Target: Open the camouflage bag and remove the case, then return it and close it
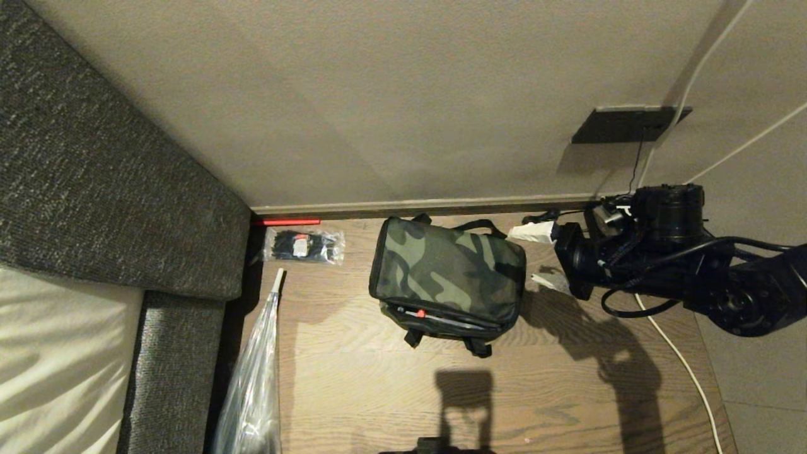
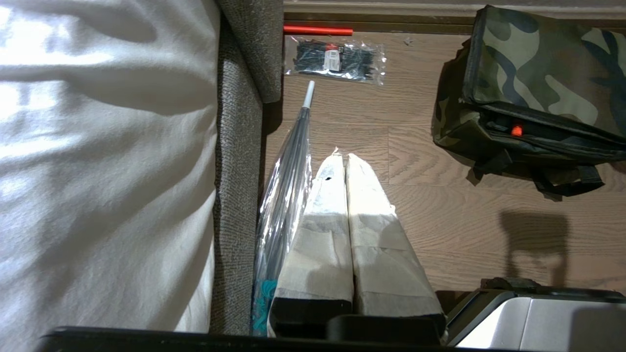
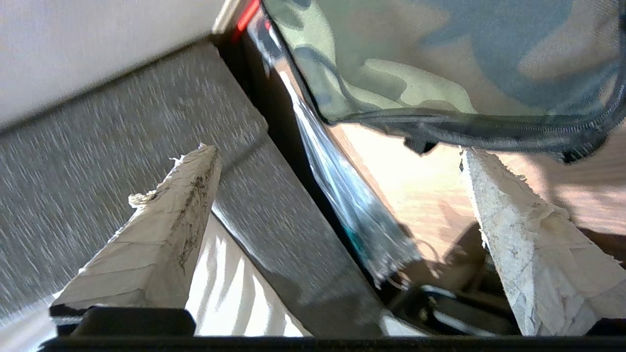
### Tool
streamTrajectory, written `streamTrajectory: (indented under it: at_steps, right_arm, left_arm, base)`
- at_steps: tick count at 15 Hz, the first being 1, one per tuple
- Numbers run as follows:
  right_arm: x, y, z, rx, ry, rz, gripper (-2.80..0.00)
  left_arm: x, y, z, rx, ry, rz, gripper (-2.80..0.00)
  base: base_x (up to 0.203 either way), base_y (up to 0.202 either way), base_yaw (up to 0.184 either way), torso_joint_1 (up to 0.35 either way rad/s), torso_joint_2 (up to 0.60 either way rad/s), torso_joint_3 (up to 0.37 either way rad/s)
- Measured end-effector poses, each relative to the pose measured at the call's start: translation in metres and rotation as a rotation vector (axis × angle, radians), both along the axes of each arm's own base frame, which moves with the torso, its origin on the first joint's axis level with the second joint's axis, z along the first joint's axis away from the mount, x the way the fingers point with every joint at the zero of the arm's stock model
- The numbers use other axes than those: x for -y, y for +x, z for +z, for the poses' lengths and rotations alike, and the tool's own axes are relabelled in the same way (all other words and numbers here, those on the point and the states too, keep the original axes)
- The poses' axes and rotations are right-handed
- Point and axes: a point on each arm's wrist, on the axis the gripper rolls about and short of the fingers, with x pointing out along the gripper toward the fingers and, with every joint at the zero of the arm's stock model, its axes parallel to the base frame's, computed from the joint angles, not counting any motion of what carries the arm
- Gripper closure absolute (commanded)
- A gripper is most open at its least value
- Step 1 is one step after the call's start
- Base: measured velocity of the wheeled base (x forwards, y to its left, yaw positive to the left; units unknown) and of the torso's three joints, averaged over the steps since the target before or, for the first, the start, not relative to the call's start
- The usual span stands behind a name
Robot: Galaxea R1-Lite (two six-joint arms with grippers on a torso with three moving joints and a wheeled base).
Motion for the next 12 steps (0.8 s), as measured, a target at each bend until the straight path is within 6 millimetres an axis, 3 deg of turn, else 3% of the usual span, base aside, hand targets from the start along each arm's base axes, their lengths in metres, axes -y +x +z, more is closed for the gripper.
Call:
streamTrajectory:
  at_steps: [1, 2, 7, 12]
  right_arm:
    - [0.001, -0.007, 0.004, 0.01, -0.016, 0.008, -2.8]
    - [0.003, -0.014, 0.009, 0.025, -0.026, 0.009, 0.0]
    - [0.02, -0.079, 0.032, 0.09, -0.036, -0.018, 0.0]
    - [0.045, -0.166, 0.046, 0.167, -0.097, -0.081, 0.0]
  left_arm:
    - [0.0, 0.0, 0.0, 0.0, 0.0, 0.0, 0.0]
    - [0.0, 0.0, 0.0, 0.0, 0.0, 0.001, 0.0]
    - [0.0, 0.0, 0.0, 0.0, 0.0, 0.0, 0.0]
    - [0.0, 0.0, 0.0, 0.0, 0.0, 0.0, 0.0]
  base:
    - [0.0, 0.0, 0.0, 0.0, 0.0, 0.0]
    - [0.0, 0.0, 0.0, 0.0, 0.0, 0.0]
    - [0.0, 0.0, 0.0, 0.0, 0.0, 0.0]
    - [0.0, 0.0, 0.0, 0.0, 0.0, 0.0]
